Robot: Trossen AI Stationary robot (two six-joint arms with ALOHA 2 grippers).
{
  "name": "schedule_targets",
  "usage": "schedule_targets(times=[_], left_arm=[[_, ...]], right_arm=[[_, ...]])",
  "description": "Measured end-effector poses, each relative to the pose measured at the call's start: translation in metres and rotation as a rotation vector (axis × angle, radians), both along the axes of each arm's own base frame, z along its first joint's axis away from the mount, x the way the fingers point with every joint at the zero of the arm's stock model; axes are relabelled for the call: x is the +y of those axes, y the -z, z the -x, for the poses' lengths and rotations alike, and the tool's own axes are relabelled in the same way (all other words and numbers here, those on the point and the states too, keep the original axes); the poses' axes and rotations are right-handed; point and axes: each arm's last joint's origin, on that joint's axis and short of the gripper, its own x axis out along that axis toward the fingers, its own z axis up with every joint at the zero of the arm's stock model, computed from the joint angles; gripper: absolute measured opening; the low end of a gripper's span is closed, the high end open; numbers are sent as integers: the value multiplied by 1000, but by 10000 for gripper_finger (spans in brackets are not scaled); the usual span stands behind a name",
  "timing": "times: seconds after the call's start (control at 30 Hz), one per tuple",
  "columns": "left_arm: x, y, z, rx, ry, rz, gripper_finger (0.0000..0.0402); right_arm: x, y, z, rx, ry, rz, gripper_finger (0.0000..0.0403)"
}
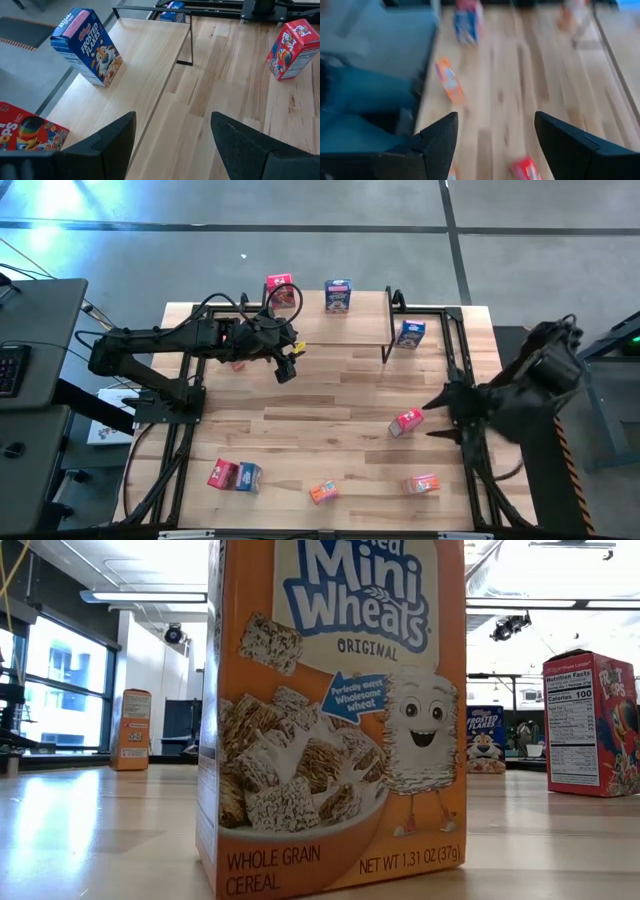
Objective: Stack cereal on shelf
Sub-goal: Put the right orange cereal box on the shelf
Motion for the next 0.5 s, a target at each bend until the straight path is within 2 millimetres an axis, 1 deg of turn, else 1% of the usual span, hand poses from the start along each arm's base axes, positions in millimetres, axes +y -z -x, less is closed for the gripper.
schedule_targets(times=[0.17, 0.3, 0.4, 0.5], left_arm=[[0, 0, 0, -1, 0, 0, 248], [0, 0, 0, 0, 0, 0, 248], [0, 0, 0, 0, 0, 0, 248], [0, 0, 0, 0, 0, 0, 248]], right_arm=[[-12, -25, 12, -213, -139, -13, 256], [-21, -39, 22, -341, -258, 21, 256], [-27, -43, 28, -375, -295, 47, 256], [-32, -40, 32, -346, -300, 69, 256]])
